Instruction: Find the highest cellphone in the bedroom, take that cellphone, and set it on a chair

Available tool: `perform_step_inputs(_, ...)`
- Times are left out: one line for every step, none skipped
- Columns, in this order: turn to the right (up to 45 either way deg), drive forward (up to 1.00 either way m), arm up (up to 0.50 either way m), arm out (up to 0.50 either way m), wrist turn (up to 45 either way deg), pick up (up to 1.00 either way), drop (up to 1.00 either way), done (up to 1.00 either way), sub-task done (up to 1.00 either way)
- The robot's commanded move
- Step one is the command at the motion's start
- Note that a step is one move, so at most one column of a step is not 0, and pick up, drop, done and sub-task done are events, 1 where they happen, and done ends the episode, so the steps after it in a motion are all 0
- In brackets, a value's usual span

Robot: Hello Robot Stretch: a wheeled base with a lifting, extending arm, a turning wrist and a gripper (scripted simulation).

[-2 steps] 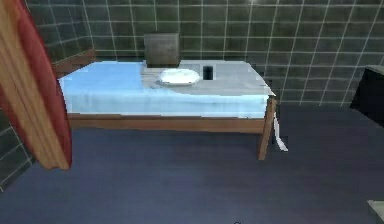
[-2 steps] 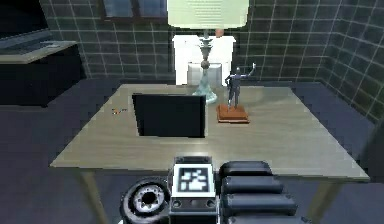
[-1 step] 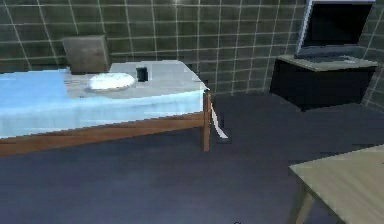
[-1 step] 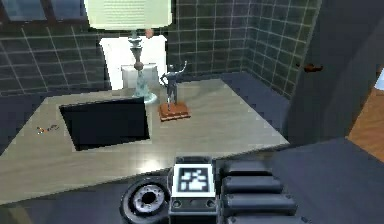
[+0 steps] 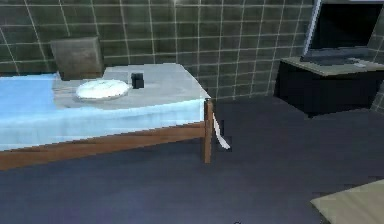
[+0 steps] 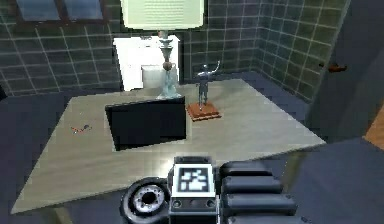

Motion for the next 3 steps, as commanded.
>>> perform_step_inputs(21.0, 0.00, 0.00, 0.00, 0.0, 0.00, 0.00, 0.00, 0.00)
perform_step_inputs(0.0, 0.85, 0.00, 0.00, 0.0, 0.00, 0.00, 0.00, 0.00)
perform_step_inputs(45.0, 0.00, 0.00, 0.00, 0.0, 0.00, 0.00, 0.00, 0.00)
